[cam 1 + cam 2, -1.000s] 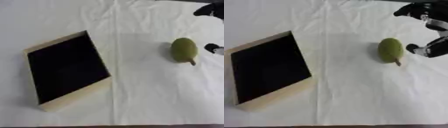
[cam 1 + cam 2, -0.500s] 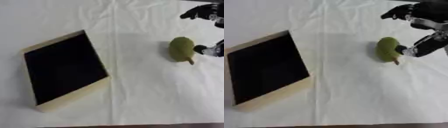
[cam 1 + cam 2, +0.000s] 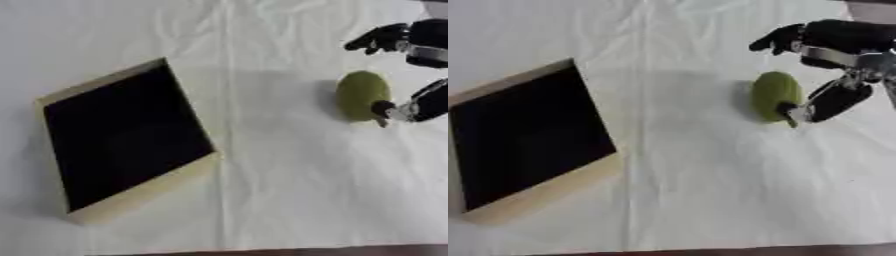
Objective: Pick up objects on the table and place them in the box.
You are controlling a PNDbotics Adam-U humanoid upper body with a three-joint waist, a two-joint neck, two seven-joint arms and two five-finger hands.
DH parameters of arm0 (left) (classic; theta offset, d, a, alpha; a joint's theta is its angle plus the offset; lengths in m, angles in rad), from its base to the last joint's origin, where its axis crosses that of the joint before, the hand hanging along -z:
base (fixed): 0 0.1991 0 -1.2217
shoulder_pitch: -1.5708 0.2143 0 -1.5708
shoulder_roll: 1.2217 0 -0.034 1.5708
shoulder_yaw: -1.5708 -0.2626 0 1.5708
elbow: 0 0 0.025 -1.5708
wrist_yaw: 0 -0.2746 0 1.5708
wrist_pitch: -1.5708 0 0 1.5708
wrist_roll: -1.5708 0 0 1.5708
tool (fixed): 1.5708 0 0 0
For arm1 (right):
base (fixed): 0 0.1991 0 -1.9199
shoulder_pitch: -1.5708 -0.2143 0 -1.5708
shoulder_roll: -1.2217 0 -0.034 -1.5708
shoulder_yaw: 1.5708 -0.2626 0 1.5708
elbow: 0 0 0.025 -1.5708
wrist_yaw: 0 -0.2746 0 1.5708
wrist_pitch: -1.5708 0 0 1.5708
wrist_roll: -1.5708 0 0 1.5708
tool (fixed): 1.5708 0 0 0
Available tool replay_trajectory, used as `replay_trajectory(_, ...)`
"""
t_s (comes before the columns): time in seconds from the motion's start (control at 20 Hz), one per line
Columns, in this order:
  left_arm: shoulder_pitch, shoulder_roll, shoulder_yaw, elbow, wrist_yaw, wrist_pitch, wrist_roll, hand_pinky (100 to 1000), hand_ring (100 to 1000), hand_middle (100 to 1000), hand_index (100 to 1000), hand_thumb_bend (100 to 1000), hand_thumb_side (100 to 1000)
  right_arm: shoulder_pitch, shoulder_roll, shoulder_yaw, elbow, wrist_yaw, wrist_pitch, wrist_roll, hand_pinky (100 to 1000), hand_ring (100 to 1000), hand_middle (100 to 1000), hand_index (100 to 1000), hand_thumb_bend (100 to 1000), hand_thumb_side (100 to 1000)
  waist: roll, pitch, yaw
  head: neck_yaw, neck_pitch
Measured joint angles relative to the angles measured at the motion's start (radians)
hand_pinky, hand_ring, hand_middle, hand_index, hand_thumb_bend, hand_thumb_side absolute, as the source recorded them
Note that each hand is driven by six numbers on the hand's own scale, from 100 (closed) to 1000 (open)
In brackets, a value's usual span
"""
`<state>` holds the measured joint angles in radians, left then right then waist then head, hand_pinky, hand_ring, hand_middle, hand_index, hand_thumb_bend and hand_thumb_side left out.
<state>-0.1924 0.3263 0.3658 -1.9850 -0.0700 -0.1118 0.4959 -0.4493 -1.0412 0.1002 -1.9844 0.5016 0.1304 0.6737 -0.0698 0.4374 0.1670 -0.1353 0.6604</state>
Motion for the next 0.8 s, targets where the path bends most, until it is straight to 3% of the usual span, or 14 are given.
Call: replay_trajectory(0.8, -0.001, -0.001, -0.005, 0.000, 0.001, 0.001, -0.005, 497, 488, 554, 704, 271, 573, -0.008, 0.028, 0.007, 0.098, 0.026, 0.052, 0.018, 855, 919, 927, 1000, 385, 100, 0.004, 0.006, 0.003, -0.007, -0.011)
